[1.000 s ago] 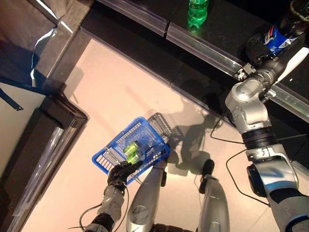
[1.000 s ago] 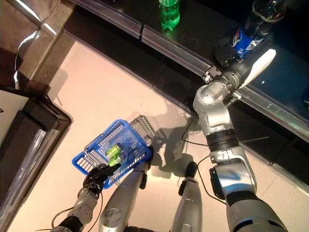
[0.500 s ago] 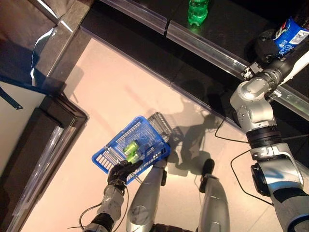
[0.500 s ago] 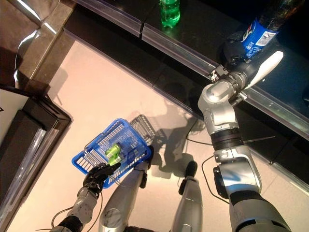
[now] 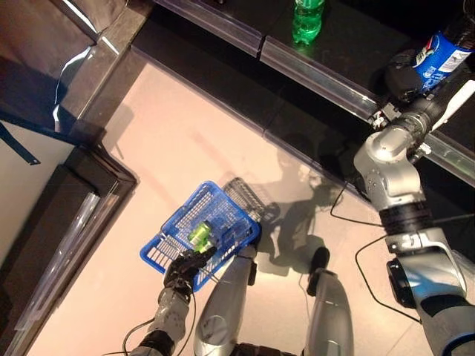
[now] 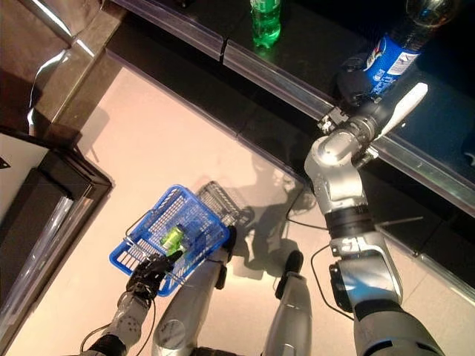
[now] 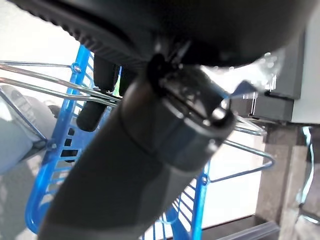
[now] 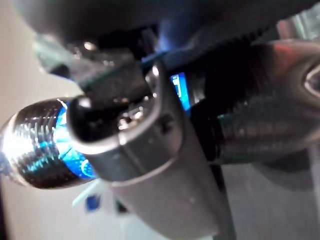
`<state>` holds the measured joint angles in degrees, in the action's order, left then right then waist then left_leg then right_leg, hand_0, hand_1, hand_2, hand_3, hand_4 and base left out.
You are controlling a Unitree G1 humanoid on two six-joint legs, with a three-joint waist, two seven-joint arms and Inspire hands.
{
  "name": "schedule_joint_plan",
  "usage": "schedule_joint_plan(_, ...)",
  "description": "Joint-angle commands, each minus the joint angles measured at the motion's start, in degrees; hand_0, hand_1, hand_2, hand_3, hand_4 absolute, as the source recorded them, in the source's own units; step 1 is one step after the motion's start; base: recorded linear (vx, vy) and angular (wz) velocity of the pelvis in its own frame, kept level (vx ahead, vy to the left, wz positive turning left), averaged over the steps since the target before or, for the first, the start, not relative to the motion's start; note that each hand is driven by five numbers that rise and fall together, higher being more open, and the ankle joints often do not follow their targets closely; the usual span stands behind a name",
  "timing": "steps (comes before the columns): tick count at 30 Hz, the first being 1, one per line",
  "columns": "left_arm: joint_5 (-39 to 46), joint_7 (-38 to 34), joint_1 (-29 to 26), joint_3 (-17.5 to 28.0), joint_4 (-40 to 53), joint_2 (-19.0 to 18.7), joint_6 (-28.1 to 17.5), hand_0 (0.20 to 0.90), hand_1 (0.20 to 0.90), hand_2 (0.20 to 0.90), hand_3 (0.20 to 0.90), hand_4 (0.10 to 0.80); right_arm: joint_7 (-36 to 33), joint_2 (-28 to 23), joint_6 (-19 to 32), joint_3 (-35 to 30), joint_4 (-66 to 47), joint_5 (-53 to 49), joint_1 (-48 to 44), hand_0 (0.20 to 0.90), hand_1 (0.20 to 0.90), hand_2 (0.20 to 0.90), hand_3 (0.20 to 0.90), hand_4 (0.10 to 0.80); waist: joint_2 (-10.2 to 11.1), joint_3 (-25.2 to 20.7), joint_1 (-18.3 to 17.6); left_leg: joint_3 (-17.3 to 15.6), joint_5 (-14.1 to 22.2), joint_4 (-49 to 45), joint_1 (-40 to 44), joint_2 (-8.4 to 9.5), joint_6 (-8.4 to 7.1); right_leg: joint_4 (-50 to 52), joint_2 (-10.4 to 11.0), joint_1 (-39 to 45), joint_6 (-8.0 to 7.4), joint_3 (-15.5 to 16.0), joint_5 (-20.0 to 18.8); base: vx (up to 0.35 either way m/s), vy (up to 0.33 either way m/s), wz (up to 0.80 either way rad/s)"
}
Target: Pick up the drink and place into the basket.
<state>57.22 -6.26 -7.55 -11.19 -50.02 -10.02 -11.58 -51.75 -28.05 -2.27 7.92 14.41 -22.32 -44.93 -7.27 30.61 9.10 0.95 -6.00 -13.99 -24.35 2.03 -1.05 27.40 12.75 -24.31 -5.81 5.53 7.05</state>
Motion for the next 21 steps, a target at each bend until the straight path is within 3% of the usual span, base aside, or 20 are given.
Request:
schedule_joint_plan(1, 0.67, 3.9, 6.71, 2.86, 7.68, -3.88, -6.26, 0.3, 0.3, 0.3, 0.2, 0.1, 6.7, -5.46, 6.79, -1.43, -15.57, 10.79, -9.0, 0.3, 0.3, 0.3, 0.2, 0.1, 0.71, -1.14, -0.73, 3.95, 5.99, -6.31, 3.52, 2.28, 1.66, -0.73, -1.94, 5.87, 6.76, 3.85, -0.45, 0.0, 0.0, 0.0)
schedule_joint_plan(10, 0.83, 8.74, 11.55, 5.69, 13.75, -3.8, -8.14, 0.3, 0.3, 0.3, 0.2, 0.1, 16.14, -2.67, 10.11, -2.63, -24.94, 12.21, 2.46, 0.3, 0.3, 0.3, 0.2, 0.1, 1.27, -5.46, -0.91, 4.73, 4.35, -4.66, 7.57, 0.77, 0.49, -1.7, -2.62, 11.45, 8.07, 5.67, 1.25, 0.022, -0.016, 0.07)
schedule_joint_plan(21, 0.58, 10.08, 13.89, 8.02, 22.21, -5.48, -7.87, 0.3, 0.3, 0.3, 0.2, 0.1, 27.6, 1.54, 12.25, 0.27, -32.8, 4.97, 12.42, 0.3, 0.3, 0.3, 0.2, 0.1, 2.63, -10.29, -1.29, 4.97, 3.77, -1.24, 12.23, -0.61, -0.1, -5.51, -4.09, 17.2, 8.19, 5.82, 1.28, 0.024, -0.023, 0.03)
